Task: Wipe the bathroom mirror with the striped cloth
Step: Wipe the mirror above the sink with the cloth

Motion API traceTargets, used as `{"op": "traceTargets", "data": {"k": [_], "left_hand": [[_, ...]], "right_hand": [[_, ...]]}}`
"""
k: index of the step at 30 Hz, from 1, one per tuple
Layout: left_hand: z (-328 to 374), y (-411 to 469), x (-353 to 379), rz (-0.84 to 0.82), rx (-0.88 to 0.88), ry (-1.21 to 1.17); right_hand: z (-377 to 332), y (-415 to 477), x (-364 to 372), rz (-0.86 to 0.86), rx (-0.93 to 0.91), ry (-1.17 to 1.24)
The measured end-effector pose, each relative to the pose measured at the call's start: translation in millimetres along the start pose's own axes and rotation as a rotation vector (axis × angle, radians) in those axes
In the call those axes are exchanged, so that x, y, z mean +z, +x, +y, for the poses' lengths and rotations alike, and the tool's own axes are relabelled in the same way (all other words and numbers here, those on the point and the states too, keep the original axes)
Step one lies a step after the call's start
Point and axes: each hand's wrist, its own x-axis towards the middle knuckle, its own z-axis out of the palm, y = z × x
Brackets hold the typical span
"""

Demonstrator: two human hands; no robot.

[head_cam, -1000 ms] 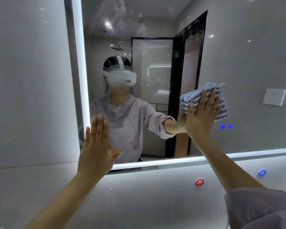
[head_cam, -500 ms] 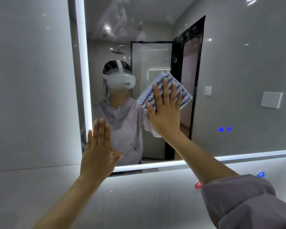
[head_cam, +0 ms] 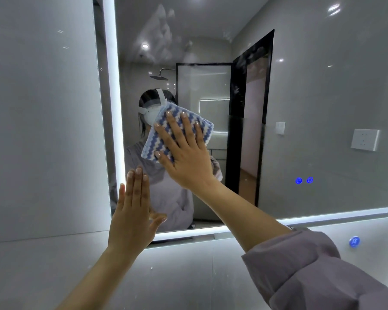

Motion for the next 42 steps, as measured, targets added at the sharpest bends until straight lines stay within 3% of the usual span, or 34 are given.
{"op": "traceTargets", "data": {"k": [18, 28, 34, 42], "left_hand": [[-4.6, -0.1, 8.7, -0.009, 0.008, 0.042], [-4.0, -1.7, 6.6, 0.018, 0.02, 0.041], [-2.3, -0.6, 5.5, 0.038, 0.002, 0.001], [-1.9, 1.2, 7.8, 0.068, 0.0, -0.014]], "right_hand": [[158.3, -61.9, -21.7, -0.006, 0.307, -0.042], [174.6, -87.2, -14.8, 0.074, 0.577, 0.009], [181.3, -101.7, -10.7, 0.126, 0.909, 0.059], [169.5, -89.6, -11.2, 0.075, 1.023, 0.004]]}}
